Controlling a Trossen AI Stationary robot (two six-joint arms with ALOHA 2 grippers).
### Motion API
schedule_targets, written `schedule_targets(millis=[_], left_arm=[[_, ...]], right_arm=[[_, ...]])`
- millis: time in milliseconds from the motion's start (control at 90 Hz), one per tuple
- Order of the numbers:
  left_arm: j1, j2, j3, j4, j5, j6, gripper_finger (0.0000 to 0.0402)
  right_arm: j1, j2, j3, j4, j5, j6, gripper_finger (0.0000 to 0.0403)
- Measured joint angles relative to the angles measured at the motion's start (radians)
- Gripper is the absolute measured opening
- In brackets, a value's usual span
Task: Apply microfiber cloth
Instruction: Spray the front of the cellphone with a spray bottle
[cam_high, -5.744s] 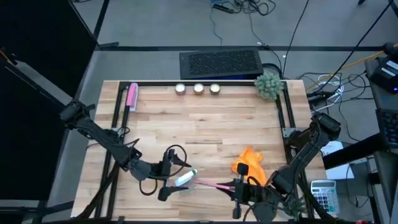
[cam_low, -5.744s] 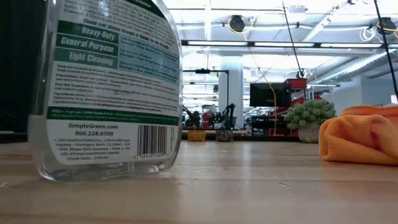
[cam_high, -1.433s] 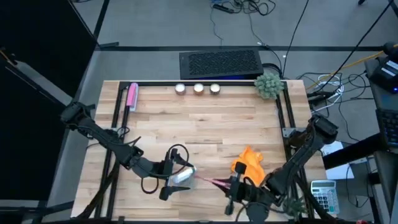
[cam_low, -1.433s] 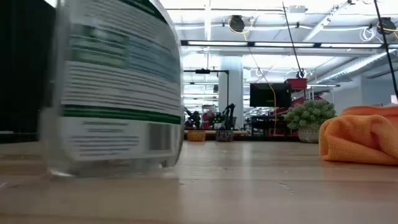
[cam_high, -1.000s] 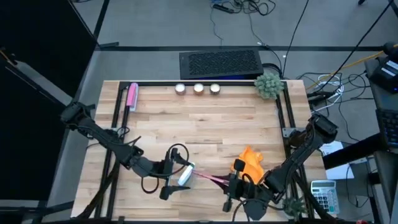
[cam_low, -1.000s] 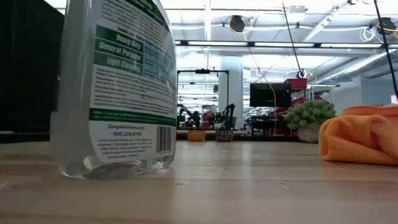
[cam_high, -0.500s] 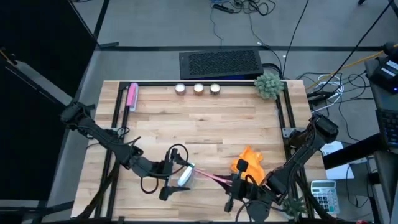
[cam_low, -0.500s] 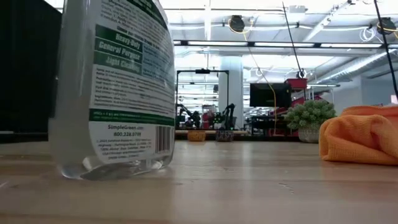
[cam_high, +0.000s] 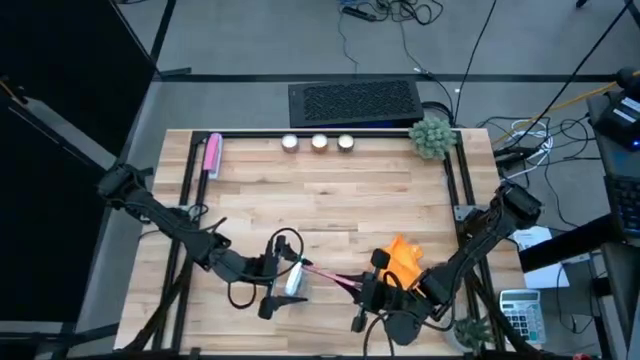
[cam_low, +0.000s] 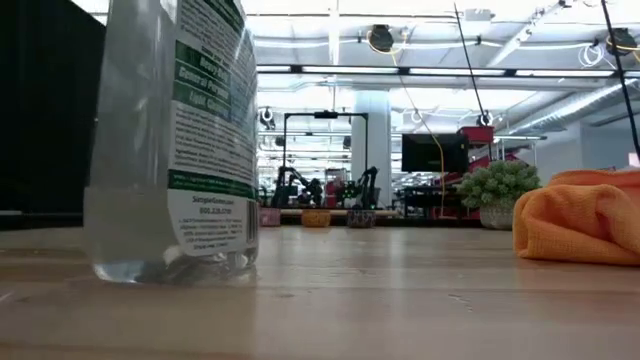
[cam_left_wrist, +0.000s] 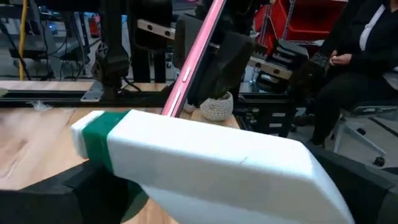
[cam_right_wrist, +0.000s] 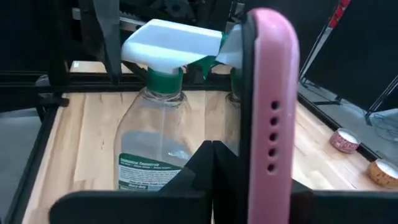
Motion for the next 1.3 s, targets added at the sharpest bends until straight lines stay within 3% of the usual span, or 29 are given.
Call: schedule_targets(millis=[356, 544, 722, 922, 1078, 1178, 1300], left_arm=[[0.007, 0.000, 0.001, 0.003, 0.038, 0.004, 0.0386], [0.004, 0.000, 0.001, 0.001, 0.046, 0.006, 0.0386], [0.002, 0.000, 0.001, 0.000, 0.046, 0.005, 0.0386], [0.002, 0.000, 0.001, -0.004, 0.046, 0.005, 0.0386], [0.002, 0.000, 0.001, -0.008, 0.046, 0.005, 0.0385], [0.003, 0.000, 0.001, -0.011, 0.046, 0.006, 0.0383], [0.003, 0.000, 0.001, -0.015, 0.046, 0.005, 0.0360]], right_arm=[[0.013, -0.025, -0.001, 0.002, -0.007, -0.089, 0.0009], [0.068, -0.092, -0.001, -0.038, 0.057, -0.088, 0.0009], [0.078, -0.119, -0.001, -0.121, 0.207, -0.068, 0.0009], [-0.062, -0.076, -0.001, -0.158, 0.086, 0.002, 0.0009], [-0.122, -0.058, -0.001, -0.050, -0.054, -0.065, 0.0009], [-0.146, -0.053, -0.001, 0.019, -0.069, -0.114, 0.0009], [-0.168, -0.056, -0.001, 0.074, -0.184, -0.131, 0.0009]])
